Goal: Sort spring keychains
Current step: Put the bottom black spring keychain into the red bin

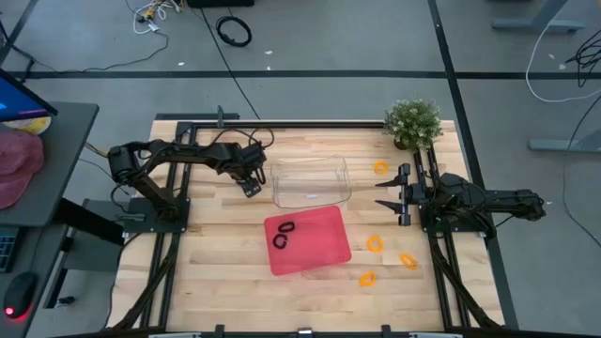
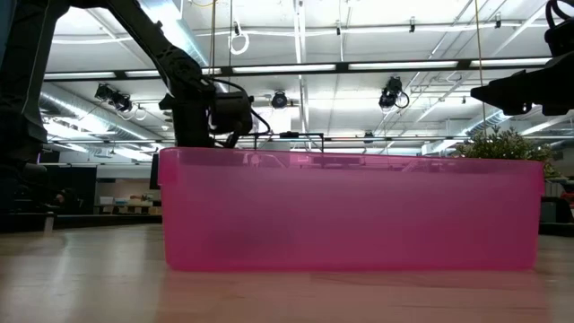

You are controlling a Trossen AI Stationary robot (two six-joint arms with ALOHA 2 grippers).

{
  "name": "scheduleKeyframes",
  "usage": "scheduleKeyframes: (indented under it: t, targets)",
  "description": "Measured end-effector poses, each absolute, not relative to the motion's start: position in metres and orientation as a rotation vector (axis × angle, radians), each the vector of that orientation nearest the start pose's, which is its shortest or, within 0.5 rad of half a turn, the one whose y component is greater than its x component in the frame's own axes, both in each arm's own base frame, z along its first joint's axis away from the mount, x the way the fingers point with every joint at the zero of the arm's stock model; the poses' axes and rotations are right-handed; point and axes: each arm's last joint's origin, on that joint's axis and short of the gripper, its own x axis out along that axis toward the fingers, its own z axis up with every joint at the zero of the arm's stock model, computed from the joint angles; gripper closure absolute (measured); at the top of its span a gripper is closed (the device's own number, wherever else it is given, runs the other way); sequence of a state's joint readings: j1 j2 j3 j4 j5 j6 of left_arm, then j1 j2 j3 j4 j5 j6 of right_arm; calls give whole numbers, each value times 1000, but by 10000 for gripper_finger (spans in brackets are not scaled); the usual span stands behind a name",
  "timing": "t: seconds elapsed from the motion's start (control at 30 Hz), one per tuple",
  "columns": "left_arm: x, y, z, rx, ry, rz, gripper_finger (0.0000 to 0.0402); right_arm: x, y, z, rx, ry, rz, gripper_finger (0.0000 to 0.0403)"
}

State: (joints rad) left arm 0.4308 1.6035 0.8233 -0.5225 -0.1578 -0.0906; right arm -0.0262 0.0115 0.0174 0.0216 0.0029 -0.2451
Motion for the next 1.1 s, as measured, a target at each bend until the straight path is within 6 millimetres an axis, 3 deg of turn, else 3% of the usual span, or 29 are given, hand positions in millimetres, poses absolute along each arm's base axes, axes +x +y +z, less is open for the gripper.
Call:
scheduleKeyframes:
  t: [0.4, 1.1]
  targets:
    - [251, 122, 122, -300, 1330, 522, 106, 97, -3, 171, -245, -23, -32, 181]
    - [253, 122, 119, -302, 1315, 528, 106, 97, -3, 171, -245, -24, -33, 181]
